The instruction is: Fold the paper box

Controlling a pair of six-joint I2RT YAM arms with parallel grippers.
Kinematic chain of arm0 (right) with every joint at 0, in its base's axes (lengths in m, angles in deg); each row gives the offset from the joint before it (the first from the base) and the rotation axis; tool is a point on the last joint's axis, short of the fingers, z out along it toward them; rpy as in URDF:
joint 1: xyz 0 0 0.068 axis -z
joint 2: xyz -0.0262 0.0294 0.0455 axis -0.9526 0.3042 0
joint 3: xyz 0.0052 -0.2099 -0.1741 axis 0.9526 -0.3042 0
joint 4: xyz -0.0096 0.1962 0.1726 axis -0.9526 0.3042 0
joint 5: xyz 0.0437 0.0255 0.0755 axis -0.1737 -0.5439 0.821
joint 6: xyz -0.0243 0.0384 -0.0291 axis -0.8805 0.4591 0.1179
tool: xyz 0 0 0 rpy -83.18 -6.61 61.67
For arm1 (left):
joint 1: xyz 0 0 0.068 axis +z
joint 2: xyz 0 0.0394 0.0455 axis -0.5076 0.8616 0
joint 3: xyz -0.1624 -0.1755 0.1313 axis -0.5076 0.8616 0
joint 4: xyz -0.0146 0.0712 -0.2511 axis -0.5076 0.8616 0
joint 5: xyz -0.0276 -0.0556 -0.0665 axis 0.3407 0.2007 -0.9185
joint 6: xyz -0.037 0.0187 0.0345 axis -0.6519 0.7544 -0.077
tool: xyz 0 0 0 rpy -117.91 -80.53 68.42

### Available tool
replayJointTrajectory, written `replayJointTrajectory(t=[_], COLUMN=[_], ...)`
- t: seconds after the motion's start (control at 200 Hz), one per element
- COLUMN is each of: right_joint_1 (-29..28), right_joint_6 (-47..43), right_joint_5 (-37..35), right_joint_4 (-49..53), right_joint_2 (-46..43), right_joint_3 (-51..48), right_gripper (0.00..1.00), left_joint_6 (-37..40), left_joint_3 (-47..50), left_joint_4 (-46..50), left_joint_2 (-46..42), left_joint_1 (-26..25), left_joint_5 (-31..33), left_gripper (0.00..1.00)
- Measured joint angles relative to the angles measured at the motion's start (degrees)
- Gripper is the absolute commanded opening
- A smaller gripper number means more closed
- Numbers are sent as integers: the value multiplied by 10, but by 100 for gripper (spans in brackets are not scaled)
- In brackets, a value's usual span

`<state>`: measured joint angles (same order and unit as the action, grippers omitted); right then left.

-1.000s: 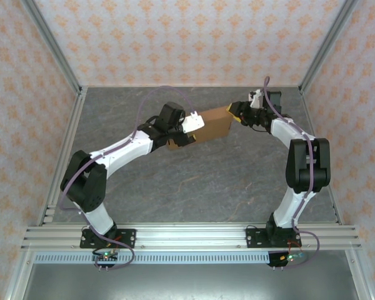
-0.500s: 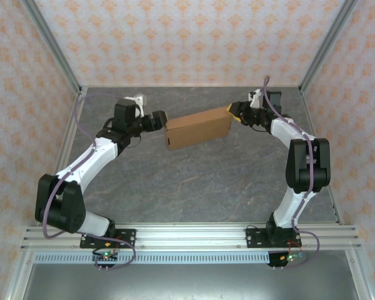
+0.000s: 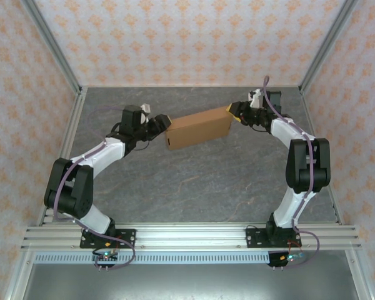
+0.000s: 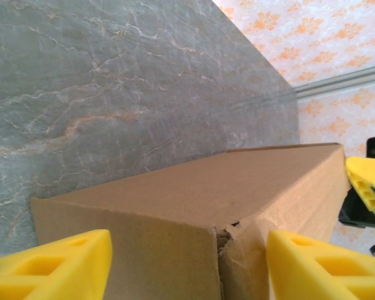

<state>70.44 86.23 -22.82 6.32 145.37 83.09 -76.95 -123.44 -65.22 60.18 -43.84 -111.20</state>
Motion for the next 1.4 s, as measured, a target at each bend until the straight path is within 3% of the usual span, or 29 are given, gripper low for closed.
replayJointTrajectory(t=[0.27,0.47,0.696,0.961,1.401], right_joint_1=[0,0,0,-2,-6], right_joint_6=[-1,-1,-1,-1,-5], right_joint_5=[0,0,-2,-2,-33], right_joint_4=[0,0,0,1,12], right_joint_2=[0,0,0,-1,-86], right_joint_3=[0,0,0,0,-80], right_gripper=[42,42,42,42,41], left_joint_6=[-32,-50,-53,-31,-21], left_joint_3=[52,83,84,76,81], left_joint_4=[-93,-167,-198,-153,-87], left_joint_2=[-7,-3,11,-3,-49], left_joint_1=[0,0,0,0,-31], left_joint_5=[-3,-1,2,13,36], left_gripper=[36,28,28,44,41])
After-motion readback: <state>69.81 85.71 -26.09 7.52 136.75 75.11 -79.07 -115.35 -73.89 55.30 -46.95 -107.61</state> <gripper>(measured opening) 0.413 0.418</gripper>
